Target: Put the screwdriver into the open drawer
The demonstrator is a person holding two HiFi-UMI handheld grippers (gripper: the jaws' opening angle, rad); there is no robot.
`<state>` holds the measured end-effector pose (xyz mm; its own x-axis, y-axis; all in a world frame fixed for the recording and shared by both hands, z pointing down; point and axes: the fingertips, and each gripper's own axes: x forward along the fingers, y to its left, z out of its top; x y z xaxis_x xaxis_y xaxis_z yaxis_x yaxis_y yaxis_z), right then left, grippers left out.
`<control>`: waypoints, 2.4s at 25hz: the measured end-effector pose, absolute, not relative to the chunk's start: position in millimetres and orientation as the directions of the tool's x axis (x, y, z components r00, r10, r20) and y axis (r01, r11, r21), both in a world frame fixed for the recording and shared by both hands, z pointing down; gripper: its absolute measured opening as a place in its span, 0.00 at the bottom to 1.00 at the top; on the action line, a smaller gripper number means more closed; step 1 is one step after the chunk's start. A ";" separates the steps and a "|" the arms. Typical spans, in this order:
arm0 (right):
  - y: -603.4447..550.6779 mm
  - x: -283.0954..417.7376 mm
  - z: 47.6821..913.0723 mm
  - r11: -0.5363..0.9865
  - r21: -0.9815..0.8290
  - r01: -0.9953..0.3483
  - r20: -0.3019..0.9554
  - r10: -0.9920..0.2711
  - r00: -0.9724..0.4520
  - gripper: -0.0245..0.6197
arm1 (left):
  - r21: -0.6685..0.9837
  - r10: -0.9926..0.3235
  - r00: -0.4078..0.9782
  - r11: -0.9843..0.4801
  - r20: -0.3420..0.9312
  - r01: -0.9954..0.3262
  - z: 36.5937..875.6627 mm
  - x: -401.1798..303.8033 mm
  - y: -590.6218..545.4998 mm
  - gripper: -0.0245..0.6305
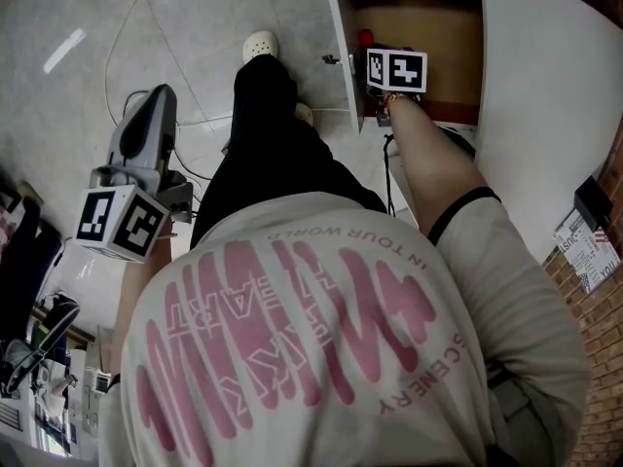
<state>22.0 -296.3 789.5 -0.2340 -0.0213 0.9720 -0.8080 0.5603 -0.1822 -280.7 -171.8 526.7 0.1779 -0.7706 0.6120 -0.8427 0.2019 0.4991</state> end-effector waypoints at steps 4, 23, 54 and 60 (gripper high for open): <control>-307.9 20.2 778.7 0.545 -0.166 -0.822 0.968 -0.068 -0.241 0.18 | 0.492 -0.783 0.166 0.198 0.600 -0.848 519.8 -282.0 -167.9 0.04; -279.2 -7.4 523.0 0.463 -0.452 -0.762 0.714 -0.324 -0.621 0.05 | 0.372 -0.929 0.158 -0.024 0.334 -0.928 359.5 -200.4 -153.6 0.04; -259.9 16.3 203.1 0.745 -0.209 -0.634 0.186 -0.606 -0.774 0.05 | 0.313 -0.988 0.147 -0.156 -0.054 -0.937 188.4 -168.5 -120.1 0.04; -243.1 50.5 183.2 0.736 -0.247 -0.630 0.174 -0.606 -0.776 0.05 | 0.277 -0.988 0.153 -0.152 -0.020 -0.949 161.7 -135.8 -99.7 0.04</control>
